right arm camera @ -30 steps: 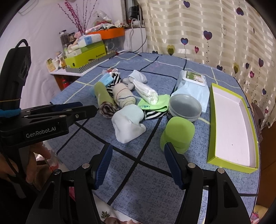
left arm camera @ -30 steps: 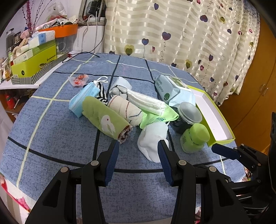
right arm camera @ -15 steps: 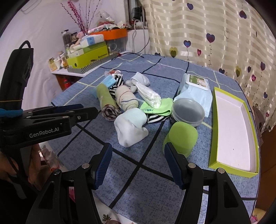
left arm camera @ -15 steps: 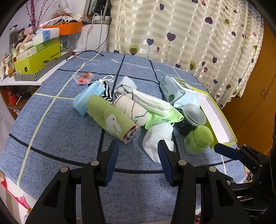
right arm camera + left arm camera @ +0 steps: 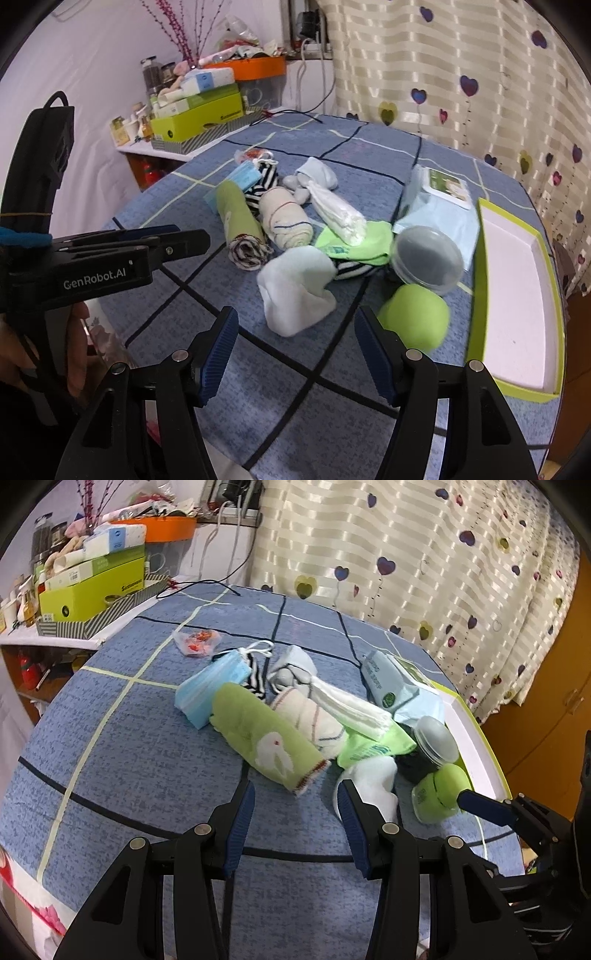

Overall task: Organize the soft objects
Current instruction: 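Grasp the green bunny towel with the left tool while the right tool grasps the white sock, then carry both items into the white box and open both tools, then withdraw both tools from the box back toward the pile, then grasp the blue face mask with the left tool while the right tool grasps the white rolled cloth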

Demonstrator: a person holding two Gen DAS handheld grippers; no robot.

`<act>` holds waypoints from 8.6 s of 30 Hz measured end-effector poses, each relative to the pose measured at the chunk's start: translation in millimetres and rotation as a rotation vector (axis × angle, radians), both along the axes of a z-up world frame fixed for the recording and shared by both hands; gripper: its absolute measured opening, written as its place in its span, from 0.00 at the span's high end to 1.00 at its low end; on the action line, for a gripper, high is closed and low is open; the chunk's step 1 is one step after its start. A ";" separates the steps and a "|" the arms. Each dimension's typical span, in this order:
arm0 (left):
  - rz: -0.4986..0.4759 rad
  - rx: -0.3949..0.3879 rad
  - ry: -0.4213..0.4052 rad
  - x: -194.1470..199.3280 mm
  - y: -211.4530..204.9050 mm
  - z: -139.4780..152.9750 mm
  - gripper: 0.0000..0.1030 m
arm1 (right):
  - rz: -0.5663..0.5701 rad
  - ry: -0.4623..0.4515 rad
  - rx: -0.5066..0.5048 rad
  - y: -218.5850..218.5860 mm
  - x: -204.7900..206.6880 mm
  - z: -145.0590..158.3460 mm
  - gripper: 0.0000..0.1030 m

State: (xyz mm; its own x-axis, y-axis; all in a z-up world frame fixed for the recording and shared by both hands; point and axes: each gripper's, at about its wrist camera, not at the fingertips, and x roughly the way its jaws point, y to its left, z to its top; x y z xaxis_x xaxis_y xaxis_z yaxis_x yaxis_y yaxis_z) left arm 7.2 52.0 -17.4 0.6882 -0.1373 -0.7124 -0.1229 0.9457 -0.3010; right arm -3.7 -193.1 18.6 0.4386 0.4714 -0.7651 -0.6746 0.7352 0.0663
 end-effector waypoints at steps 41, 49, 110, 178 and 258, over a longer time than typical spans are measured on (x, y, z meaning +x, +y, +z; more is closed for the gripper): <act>0.098 -0.191 0.118 75.5 22.0 -31.0 0.53 | 0.010 -0.078 -0.087 34.1 27.4 -8.7 0.75; 0.127 -0.243 0.142 62.3 38.0 -43.5 0.53 | 0.011 -0.084 -0.050 28.1 23.9 -1.6 0.75; -0.503 -0.005 -0.047 123.8 -213.8 53.5 0.80 | -0.407 -0.059 0.089 -206.7 122.4 -9.2 0.74; -0.380 -0.018 -0.069 67.6 -146.0 58.0 0.73 | -0.300 -0.076 0.043 -167.0 36.5 1.3 0.42; -0.071 0.115 0.033 103.1 85.4 -24.4 0.53 | 0.081 0.023 -0.247 83.3 138.8 -33.0 0.58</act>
State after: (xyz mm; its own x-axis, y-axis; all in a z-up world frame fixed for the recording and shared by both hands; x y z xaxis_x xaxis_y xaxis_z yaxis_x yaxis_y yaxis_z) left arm 110.3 137.5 -41.7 0.6558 -0.1006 -0.7482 -0.0626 0.9804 -0.1868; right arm 135.1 -109.9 -14.5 0.3879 0.3020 -0.8708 -0.7321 0.6750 -0.0920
